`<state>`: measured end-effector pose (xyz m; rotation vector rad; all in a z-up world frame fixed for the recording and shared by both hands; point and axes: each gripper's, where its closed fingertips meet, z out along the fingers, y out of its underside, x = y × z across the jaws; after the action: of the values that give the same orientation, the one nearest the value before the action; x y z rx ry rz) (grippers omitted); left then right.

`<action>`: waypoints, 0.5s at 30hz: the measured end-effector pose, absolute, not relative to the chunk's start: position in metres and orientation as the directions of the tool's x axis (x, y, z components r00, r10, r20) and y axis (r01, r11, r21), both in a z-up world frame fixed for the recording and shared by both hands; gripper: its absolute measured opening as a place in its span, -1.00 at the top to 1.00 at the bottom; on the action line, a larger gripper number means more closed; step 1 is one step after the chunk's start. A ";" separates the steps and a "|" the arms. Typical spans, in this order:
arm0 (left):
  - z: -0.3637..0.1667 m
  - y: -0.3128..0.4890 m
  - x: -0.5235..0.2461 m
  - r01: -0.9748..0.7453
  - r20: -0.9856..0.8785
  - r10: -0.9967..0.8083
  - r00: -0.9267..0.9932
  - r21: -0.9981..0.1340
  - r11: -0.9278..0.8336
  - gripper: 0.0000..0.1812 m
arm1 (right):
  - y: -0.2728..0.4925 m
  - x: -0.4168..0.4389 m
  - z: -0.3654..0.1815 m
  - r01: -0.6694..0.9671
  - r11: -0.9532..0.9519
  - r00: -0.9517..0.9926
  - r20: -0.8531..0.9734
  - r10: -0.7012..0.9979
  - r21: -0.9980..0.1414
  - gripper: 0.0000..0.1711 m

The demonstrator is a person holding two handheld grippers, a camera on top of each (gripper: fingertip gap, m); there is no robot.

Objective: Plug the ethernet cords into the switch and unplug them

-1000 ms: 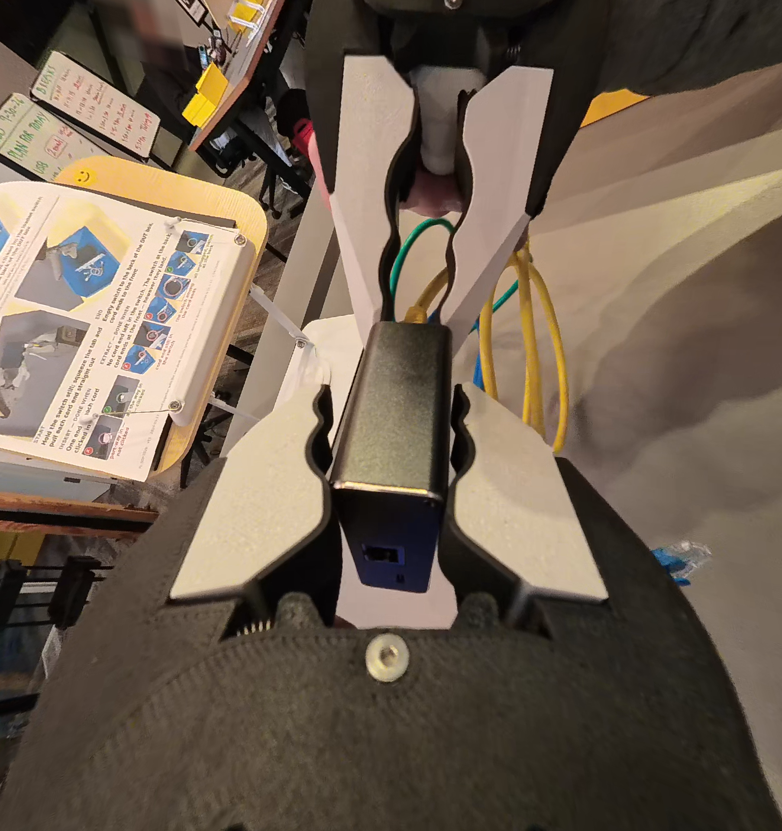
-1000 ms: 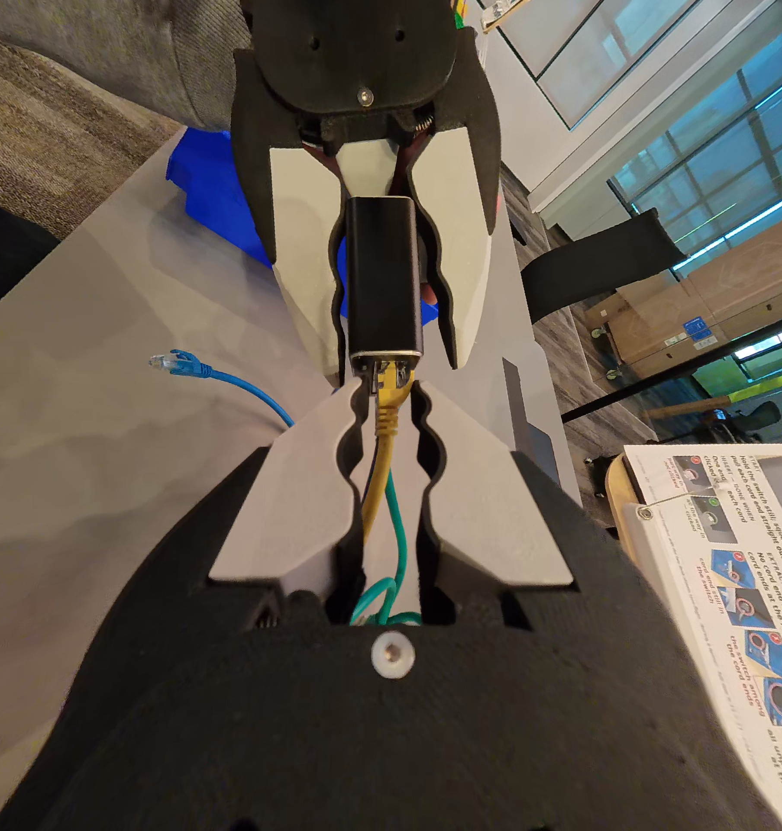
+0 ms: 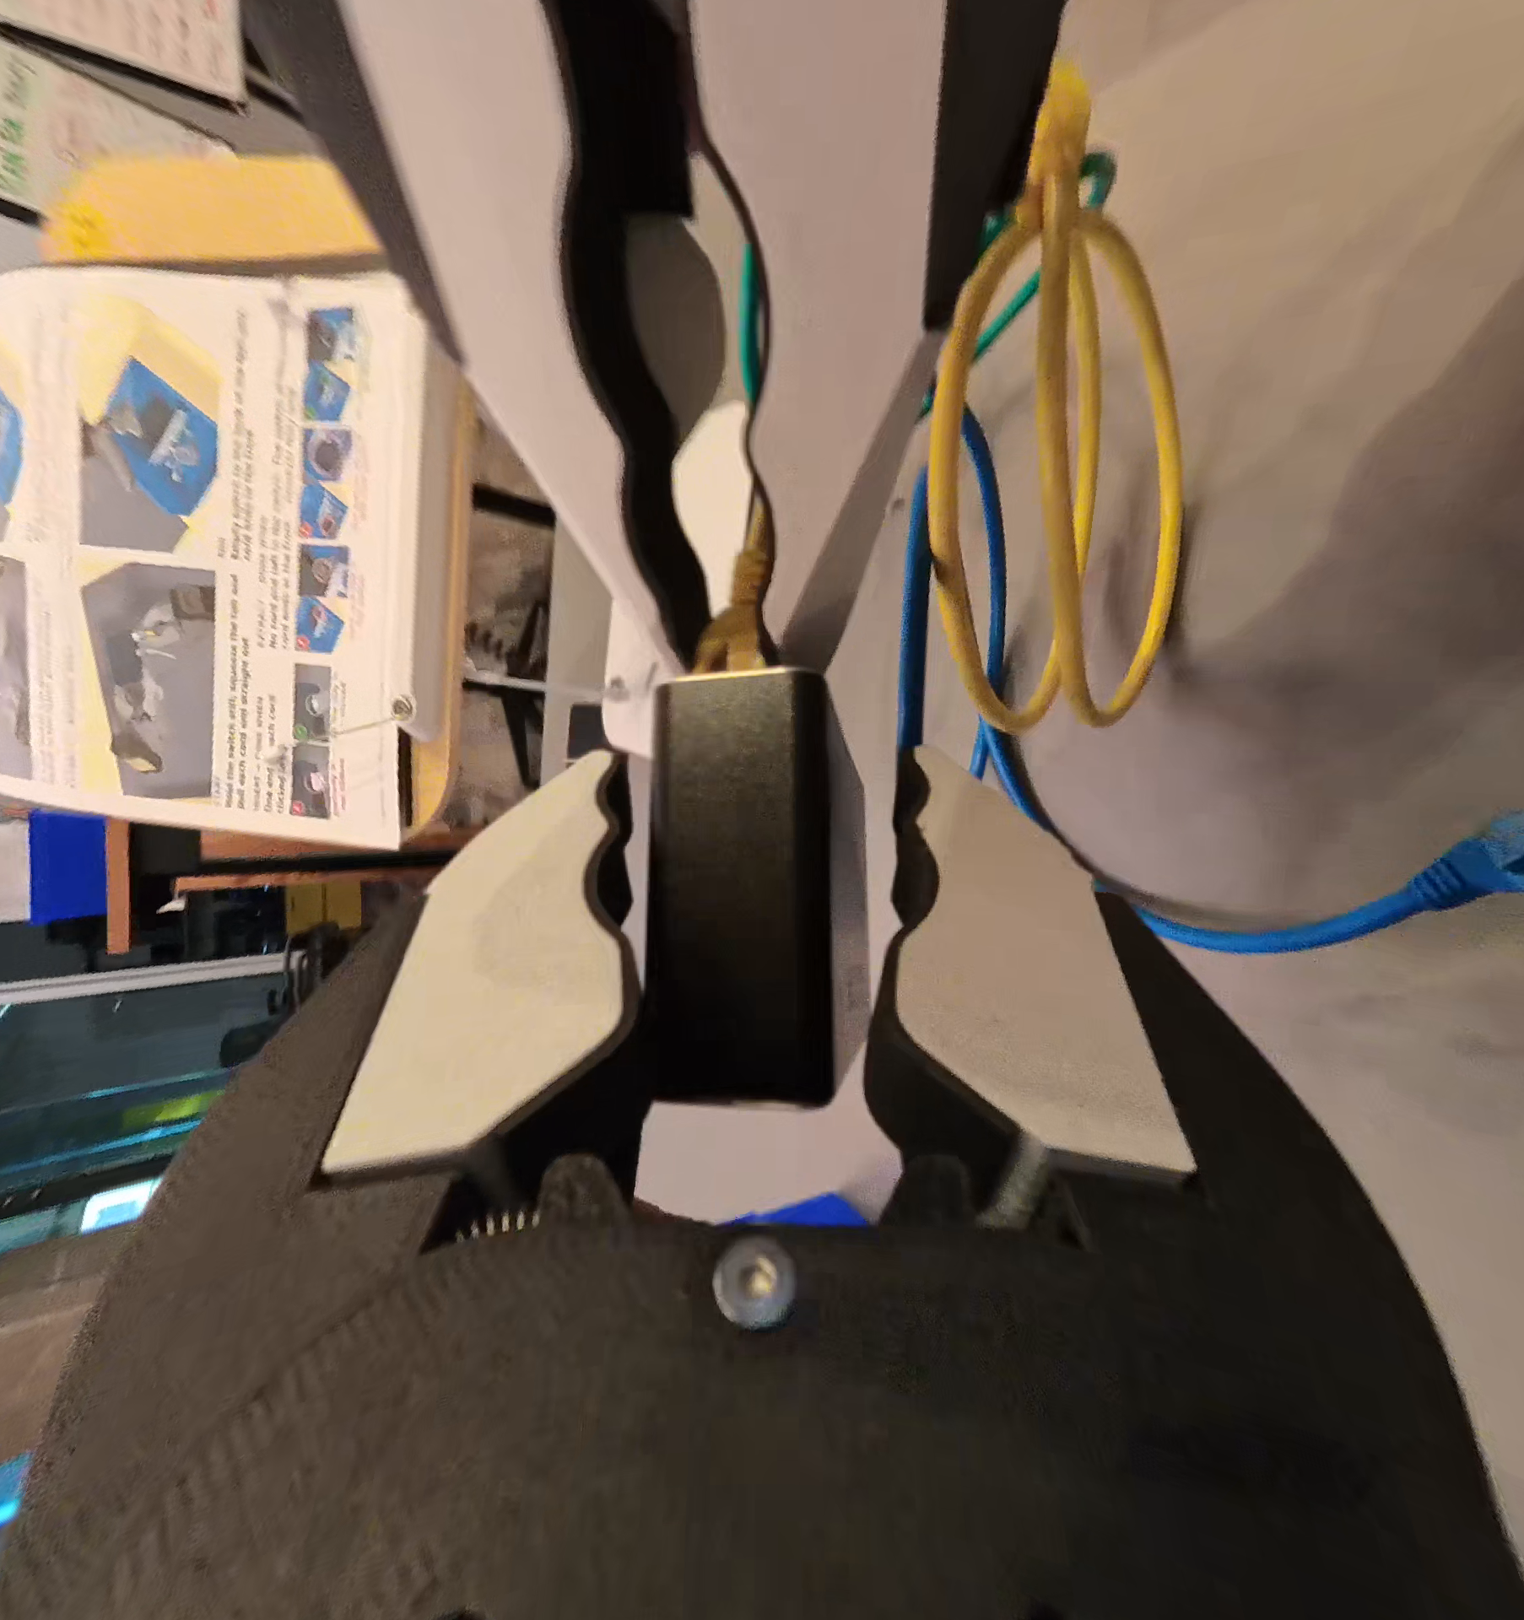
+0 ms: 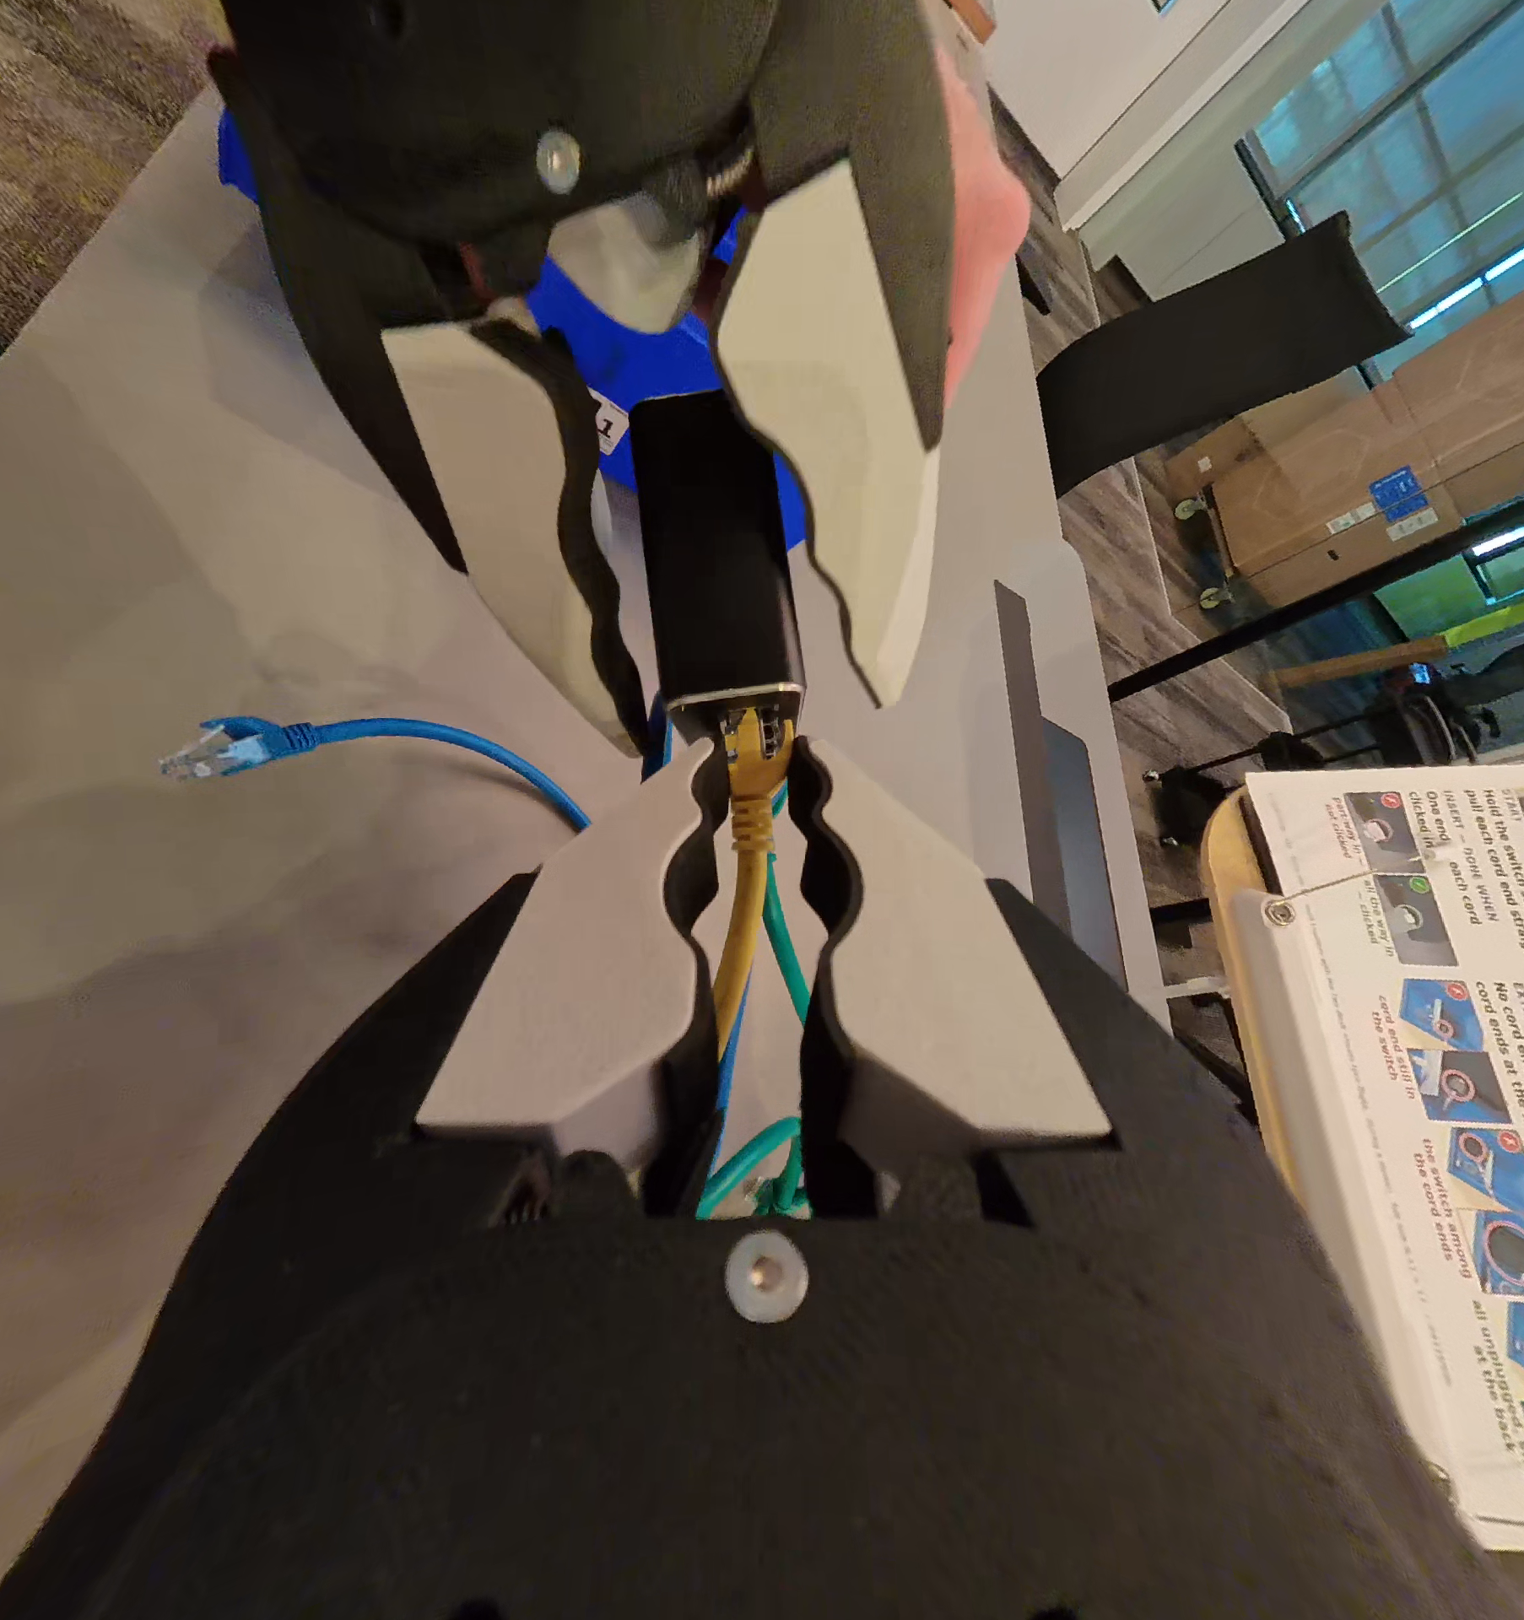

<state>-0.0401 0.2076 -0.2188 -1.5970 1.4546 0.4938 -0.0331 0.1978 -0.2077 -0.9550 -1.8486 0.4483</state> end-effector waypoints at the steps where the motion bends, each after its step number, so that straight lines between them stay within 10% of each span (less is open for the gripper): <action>1: -0.223 0.210 -0.044 -0.950 -0.789 -0.574 0.217 -0.306 0.061 0.41 | 0.197 -0.034 -0.209 0.425 0.629 -0.225 0.597 0.770 -0.651 0.88; 15: -0.230 0.209 -0.044 -0.961 -0.791 -0.582 0.188 -0.270 0.057 0.55 | 0.189 -0.029 -0.208 0.381 0.674 -0.270 0.621 0.736 -0.633 0.85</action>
<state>-0.0441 0.2094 -0.2299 -1.6262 1.4947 0.5695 -0.0293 0.1890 -0.2080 -0.8763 -1.8883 0.4448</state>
